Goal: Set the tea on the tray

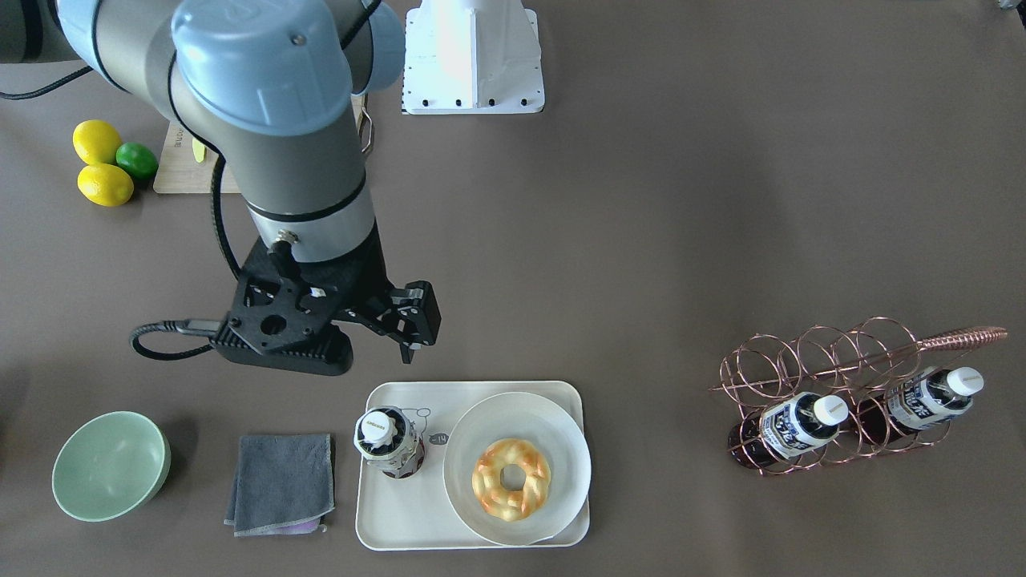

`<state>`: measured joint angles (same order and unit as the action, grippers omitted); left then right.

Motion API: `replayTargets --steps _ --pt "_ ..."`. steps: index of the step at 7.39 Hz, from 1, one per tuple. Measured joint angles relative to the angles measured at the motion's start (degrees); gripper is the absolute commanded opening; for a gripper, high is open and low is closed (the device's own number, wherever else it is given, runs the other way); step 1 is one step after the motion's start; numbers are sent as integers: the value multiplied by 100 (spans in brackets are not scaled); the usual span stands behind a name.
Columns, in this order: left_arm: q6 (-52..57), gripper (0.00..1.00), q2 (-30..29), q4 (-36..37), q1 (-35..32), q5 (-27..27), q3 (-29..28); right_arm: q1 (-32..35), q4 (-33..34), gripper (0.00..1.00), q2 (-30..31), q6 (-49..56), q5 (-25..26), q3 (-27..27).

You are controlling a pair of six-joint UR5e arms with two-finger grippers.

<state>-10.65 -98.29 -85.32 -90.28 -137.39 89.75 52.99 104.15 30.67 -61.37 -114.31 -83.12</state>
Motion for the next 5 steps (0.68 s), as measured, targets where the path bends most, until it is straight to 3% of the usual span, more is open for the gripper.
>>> replayTargets --steps 2,5 --pt "2 99 35 -37 -25 15 -17 157 822 100 1097 311 -18 -1631" --pt "9 99 198 -54 -45 19 -27 334 1310 100 2629 938 14 -2860"
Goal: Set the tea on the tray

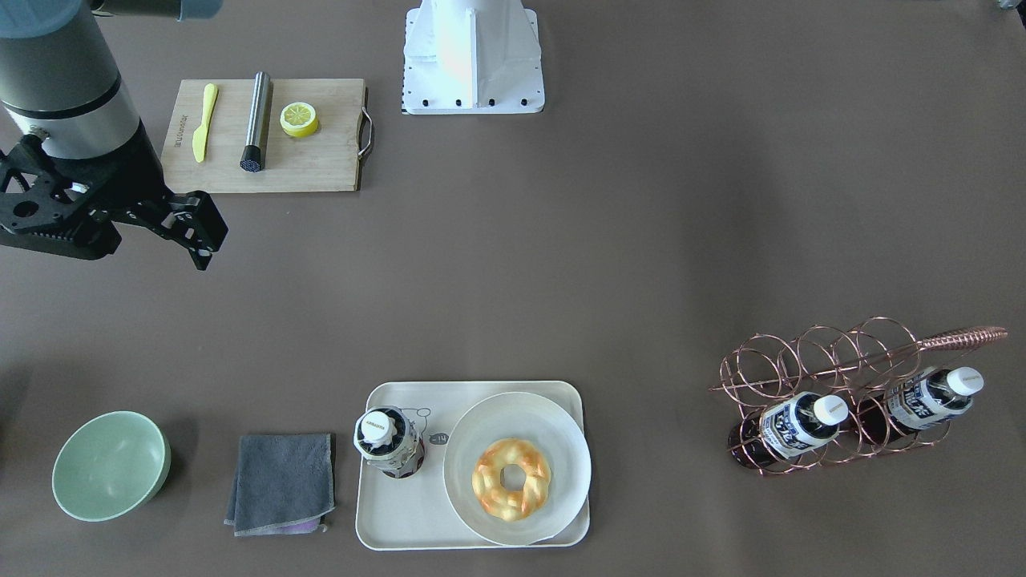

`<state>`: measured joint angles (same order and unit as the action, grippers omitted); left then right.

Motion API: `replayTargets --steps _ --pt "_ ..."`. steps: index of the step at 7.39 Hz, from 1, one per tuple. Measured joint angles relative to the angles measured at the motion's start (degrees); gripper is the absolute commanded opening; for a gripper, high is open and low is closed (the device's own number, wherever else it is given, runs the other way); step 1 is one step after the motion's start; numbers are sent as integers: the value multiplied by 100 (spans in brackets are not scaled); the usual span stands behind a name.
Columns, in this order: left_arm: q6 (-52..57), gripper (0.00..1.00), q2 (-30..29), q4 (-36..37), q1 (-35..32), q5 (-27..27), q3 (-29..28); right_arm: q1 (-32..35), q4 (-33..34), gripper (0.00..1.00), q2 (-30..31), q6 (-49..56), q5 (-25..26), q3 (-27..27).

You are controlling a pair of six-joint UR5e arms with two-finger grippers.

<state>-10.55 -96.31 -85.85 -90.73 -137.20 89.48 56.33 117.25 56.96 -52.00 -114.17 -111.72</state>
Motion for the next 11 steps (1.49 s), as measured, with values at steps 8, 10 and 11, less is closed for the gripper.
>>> replayTargets --steps 8,10,11 --pt "9 99 173 -7 0 -9 31 3312 -494 100 3081 6225 -1267 484" --pt "6 99 179 -3 2 -9 22 3801 -1329 100 3241 6617 -1862 1275" --pt "8 99 181 -1 0 -5 15 3900 -1644 100 3257 6639 -1957 1558"
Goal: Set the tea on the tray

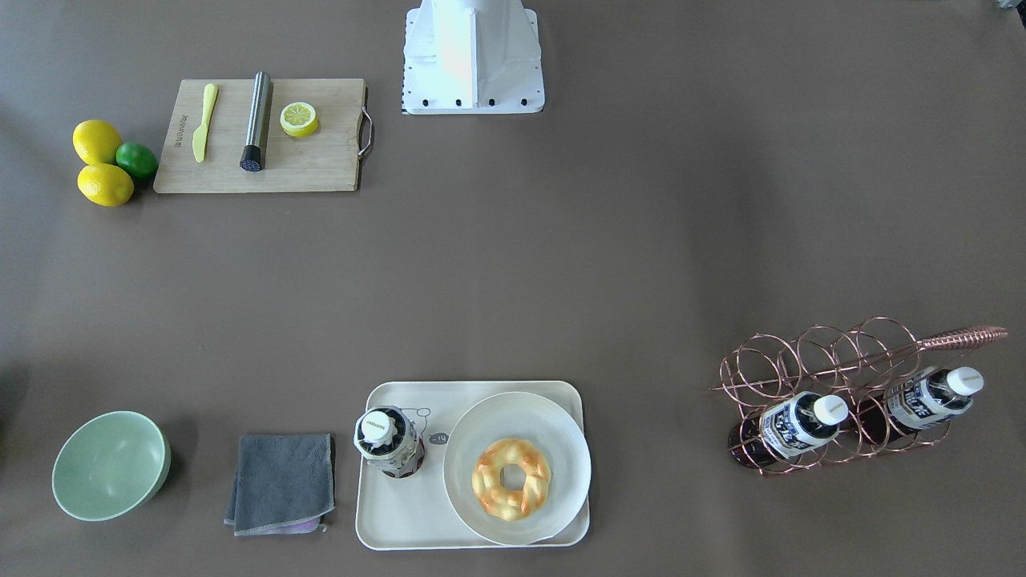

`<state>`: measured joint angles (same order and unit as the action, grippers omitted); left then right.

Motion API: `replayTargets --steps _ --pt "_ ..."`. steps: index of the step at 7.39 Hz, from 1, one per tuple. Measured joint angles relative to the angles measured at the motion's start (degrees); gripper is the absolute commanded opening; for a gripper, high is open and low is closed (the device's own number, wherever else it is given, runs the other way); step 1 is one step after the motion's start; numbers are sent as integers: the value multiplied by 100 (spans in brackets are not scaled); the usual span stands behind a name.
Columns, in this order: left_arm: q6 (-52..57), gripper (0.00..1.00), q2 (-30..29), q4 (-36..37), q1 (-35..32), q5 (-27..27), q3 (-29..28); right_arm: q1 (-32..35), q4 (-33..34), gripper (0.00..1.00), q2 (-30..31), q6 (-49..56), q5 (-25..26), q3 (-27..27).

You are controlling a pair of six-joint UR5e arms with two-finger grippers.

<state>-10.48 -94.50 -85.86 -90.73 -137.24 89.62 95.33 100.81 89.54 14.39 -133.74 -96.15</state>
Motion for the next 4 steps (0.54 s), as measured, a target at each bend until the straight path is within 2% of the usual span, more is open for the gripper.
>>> replayTargets --steps 4 --pt "-7 99 10 12 -28 9 -6 63 -238 100 -6 -27 -63 258"
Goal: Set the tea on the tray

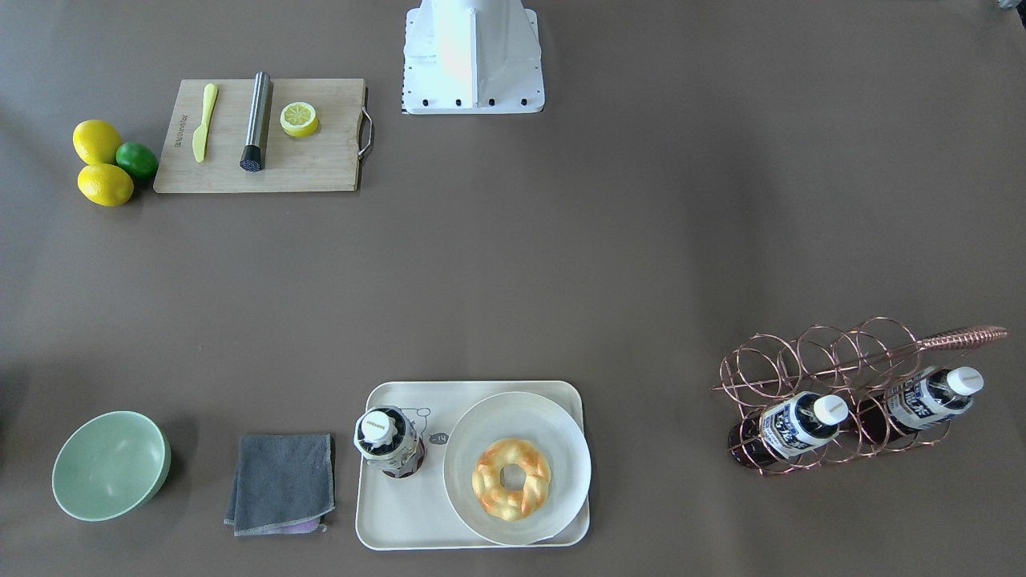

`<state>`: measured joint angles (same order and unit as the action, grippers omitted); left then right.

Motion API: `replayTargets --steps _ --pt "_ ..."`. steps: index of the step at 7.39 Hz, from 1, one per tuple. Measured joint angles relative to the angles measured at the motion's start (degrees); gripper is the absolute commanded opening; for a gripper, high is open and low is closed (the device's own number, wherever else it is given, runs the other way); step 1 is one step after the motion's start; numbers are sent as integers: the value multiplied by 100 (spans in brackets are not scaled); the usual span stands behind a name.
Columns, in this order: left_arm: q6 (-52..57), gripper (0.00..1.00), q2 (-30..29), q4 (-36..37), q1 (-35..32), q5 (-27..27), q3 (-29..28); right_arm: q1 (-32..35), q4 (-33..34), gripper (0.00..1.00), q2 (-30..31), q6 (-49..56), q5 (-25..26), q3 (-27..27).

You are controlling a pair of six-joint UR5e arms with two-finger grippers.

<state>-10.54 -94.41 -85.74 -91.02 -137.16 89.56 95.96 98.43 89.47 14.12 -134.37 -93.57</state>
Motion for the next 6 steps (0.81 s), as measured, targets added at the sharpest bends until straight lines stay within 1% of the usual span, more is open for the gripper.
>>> replayTargets --steps 6 --pt "0 99 1 9 -30 9 -8 -1 -8 100 -44 -175 -2 -13"
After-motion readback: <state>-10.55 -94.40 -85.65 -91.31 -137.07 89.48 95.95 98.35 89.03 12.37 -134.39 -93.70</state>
